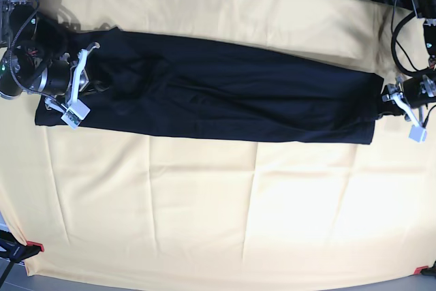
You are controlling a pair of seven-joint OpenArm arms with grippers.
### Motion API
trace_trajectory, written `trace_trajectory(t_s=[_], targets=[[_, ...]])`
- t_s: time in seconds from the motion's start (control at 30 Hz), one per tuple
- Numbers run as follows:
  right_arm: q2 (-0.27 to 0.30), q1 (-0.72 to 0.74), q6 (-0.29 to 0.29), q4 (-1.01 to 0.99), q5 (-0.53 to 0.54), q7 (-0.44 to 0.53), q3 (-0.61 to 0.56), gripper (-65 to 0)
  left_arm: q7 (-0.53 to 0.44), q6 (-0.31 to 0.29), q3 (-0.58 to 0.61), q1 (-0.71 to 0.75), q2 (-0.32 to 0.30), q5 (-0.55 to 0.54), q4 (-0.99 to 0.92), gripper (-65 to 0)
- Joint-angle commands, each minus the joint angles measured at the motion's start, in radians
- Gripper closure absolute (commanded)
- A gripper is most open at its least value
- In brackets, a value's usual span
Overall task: Fold the T-shirt properly
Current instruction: 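Move the left gripper to the shirt's other end and grasp the edge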
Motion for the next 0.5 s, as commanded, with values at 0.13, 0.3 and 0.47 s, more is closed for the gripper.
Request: trace_trajectory(t_s=[0.13,0.3,0.47], targets=[[0.020,0.014,0.005,0.012,0.023,0.023,0.011,0.0,-0.019,-0.001,-0.011,-0.022,-0.082,0.000,0.013,0.0],[0.019,0.013,0.005,0.012,0.023,0.023,0.011,0.0,-0.013,-0.001,-0.011,-0.022,-0.134,-0.001,0.013,0.0],[0.019,0.013,0.005,0.012,0.023,0.023,0.011,0.0,0.048,-0.003,-0.011,-0.023,-0.153,-0.106,0.014,0.0]])
